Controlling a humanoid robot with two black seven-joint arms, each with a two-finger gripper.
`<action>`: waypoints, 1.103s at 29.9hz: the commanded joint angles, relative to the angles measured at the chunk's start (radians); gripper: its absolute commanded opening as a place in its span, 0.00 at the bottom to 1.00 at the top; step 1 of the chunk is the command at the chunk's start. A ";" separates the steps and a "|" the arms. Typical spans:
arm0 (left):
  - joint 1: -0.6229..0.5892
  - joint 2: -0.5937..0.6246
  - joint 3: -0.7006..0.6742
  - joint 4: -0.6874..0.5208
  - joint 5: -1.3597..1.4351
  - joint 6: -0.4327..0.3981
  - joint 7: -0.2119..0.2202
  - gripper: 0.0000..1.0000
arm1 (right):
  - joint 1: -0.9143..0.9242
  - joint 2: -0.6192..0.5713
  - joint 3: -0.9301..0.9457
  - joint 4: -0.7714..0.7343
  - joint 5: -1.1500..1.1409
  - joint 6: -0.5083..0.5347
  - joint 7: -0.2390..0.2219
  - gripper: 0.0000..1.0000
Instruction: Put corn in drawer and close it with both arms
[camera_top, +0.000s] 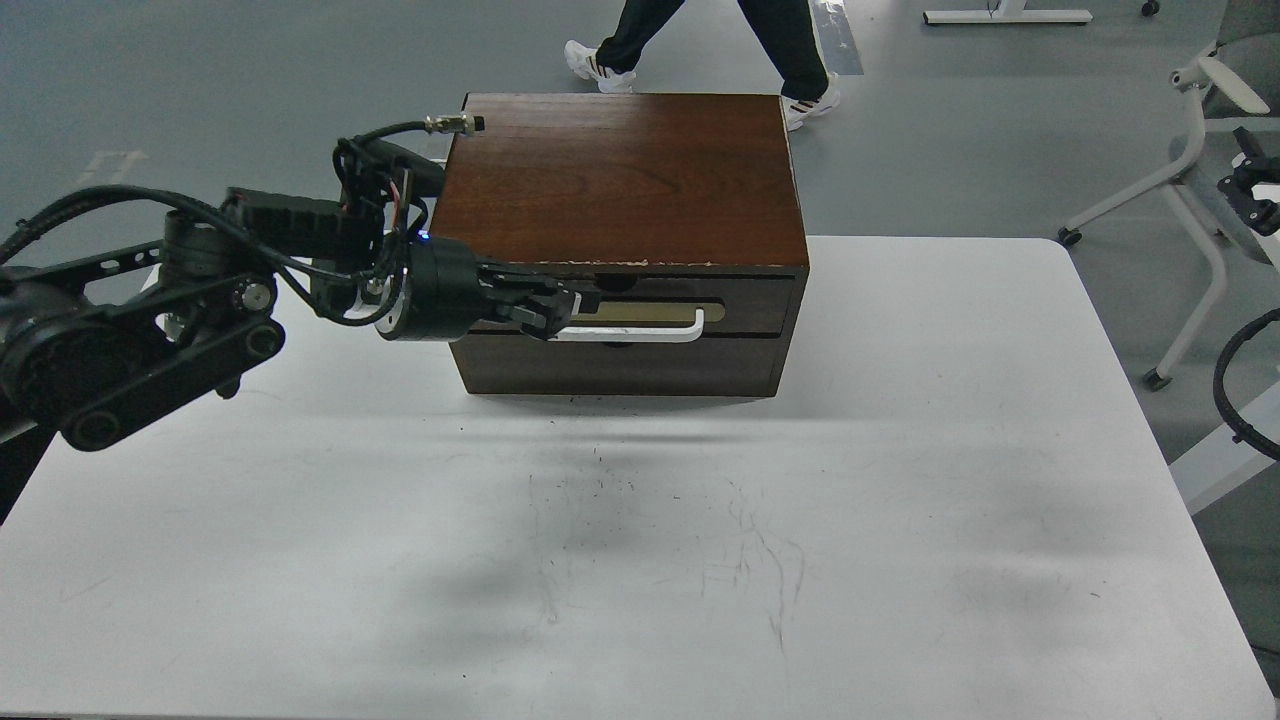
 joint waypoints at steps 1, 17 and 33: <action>-0.013 0.049 -0.016 0.013 -0.285 0.000 0.001 0.47 | 0.002 0.003 0.009 0.002 0.000 0.000 0.000 1.00; 0.014 0.088 -0.161 0.634 -1.443 0.000 0.001 0.98 | 0.037 0.010 0.116 0.002 0.002 0.000 0.017 1.00; 0.237 -0.072 -0.260 0.960 -1.703 0.000 0.012 0.98 | -0.064 0.124 0.196 0.002 0.066 0.000 0.023 1.00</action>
